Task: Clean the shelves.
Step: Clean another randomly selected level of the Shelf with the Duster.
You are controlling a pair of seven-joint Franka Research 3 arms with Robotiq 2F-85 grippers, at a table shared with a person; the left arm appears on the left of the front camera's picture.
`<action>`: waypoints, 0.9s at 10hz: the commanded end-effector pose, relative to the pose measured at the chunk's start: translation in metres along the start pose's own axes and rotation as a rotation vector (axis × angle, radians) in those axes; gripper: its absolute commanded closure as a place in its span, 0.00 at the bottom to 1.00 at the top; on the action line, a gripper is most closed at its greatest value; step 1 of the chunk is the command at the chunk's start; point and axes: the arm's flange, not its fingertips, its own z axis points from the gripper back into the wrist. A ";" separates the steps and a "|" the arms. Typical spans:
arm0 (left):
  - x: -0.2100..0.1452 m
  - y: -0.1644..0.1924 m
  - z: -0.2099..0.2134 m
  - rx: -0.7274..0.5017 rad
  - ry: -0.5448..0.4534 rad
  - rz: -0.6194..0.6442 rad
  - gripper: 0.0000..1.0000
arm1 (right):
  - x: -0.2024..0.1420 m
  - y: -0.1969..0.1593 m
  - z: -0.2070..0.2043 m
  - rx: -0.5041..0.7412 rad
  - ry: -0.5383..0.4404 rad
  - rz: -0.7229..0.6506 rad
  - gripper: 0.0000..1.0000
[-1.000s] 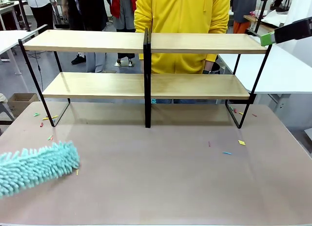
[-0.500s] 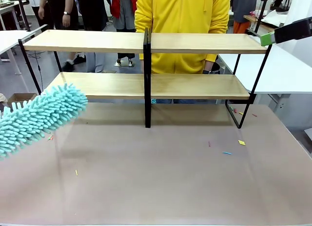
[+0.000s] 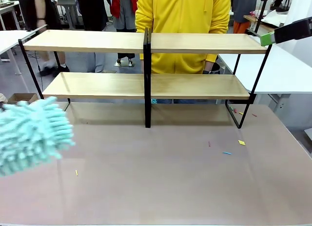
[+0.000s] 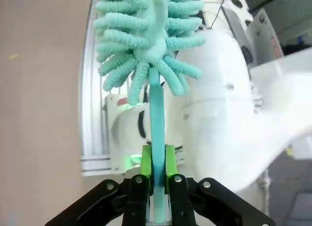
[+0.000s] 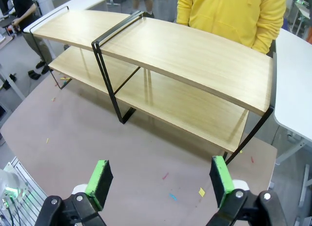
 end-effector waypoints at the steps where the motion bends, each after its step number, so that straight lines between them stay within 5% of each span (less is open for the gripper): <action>1: -0.022 -0.003 0.059 0.015 -0.055 -0.099 0.88 | 0.000 -0.001 0.000 0.003 -0.002 -0.004 0.00; 3: -0.012 -0.027 0.149 0.211 -0.218 0.049 0.88 | 0.000 -0.001 0.000 0.003 -0.002 -0.004 0.00; 5: 0.000 -0.046 0.210 0.269 -0.376 0.156 0.88 | 0.000 -0.001 0.000 0.003 -0.002 -0.004 0.00; 7: -0.002 -0.028 0.243 0.308 -0.523 0.359 0.88 | 0.000 -0.001 0.000 0.003 -0.002 -0.004 0.00; 8: -0.003 -0.004 0.240 0.304 -0.657 0.568 0.88 | 0.000 -0.001 0.000 0.003 -0.002 -0.004 0.00; 9: -0.005 -0.020 0.205 0.303 -0.407 0.285 0.88 | 0.000 -0.001 0.000 0.003 -0.002 -0.004 0.00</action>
